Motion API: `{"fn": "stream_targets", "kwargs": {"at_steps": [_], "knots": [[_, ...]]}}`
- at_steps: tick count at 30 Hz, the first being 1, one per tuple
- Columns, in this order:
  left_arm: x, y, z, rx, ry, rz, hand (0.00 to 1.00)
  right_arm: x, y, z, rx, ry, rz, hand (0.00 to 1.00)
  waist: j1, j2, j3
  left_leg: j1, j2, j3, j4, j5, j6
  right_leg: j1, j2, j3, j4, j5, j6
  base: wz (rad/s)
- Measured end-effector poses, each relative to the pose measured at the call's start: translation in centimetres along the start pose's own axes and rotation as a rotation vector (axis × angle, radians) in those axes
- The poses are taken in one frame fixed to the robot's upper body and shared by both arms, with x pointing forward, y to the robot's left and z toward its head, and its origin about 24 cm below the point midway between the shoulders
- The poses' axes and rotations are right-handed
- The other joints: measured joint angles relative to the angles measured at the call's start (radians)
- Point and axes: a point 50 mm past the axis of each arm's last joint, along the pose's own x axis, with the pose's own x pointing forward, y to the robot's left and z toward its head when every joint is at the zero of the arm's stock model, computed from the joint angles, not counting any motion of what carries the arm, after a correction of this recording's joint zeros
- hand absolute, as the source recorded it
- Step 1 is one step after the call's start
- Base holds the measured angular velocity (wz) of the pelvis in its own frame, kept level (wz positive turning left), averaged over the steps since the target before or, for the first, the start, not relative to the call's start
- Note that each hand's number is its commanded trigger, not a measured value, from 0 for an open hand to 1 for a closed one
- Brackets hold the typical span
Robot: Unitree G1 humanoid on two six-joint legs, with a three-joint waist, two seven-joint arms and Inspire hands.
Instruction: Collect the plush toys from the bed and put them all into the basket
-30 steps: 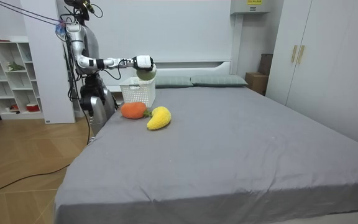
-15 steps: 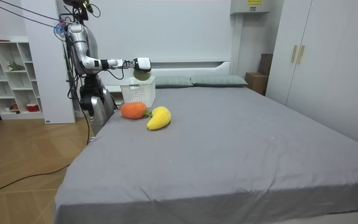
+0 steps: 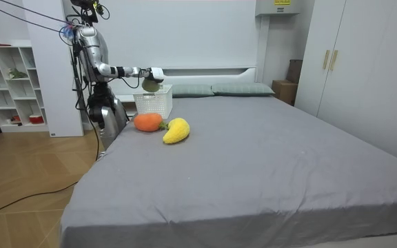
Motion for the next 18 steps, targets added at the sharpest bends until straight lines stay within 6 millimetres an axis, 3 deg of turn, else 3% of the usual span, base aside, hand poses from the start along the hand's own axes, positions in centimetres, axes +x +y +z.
{"fn": "stream_targets", "kwargs": {"at_steps": [18], "knots": [[0.03, 0.01, 0.16, -0.001, -0.004, -0.005, 0.00, 0.03, 0.13, 0.04, 0.005, -0.001, 0.013, 0.00, 0.000, -0.001, 0.0022, -0.001, -0.001, -0.003, 0.000, 0.000, 0.000, 0.000, 0.000, -0.003, 0.000, 0.000, 0.000, 0.00]]}}
